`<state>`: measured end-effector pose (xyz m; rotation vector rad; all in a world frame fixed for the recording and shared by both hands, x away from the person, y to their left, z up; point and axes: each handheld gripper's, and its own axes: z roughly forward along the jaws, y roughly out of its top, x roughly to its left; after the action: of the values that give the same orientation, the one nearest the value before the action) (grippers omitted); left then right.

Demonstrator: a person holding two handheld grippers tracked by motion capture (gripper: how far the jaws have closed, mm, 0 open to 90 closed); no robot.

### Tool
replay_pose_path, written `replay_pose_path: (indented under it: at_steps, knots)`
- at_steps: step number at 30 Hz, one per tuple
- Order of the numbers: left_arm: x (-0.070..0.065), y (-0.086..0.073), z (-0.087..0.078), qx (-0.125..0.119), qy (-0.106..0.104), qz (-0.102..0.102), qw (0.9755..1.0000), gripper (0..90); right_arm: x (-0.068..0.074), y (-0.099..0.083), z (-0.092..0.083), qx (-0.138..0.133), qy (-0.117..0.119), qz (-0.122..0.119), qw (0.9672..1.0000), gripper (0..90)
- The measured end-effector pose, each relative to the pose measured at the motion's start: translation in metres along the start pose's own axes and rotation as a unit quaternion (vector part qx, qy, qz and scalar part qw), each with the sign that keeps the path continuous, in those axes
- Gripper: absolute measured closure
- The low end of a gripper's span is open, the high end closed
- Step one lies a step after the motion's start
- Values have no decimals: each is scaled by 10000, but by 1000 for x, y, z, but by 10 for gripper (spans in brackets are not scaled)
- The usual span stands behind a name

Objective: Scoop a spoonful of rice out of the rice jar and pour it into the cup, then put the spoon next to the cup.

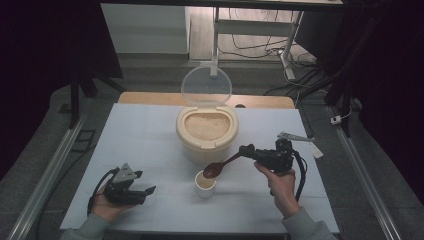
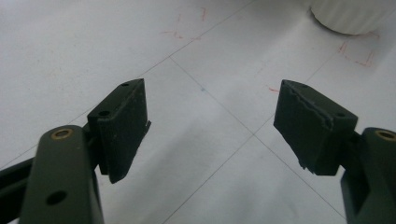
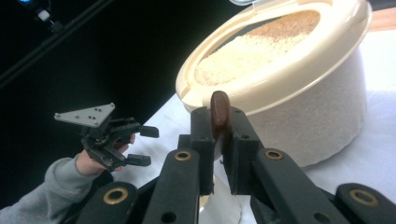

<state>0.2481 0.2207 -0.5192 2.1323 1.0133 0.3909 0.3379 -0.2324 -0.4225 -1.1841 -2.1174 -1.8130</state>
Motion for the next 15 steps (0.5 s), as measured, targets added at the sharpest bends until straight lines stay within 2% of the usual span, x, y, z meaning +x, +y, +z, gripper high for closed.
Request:
replay_pose_path:
  at_steps: [9, 15]
  knots:
    - [0, 0, 0, 3, -9, -15, 10000, 254, -4, 9, -31, -164, 1, -20, 9999, 825]
    - [0, 1, 1, 38, -31, -17, 10000, 251, -8, 16, -49, -3, -118, -79, 9999, 826]
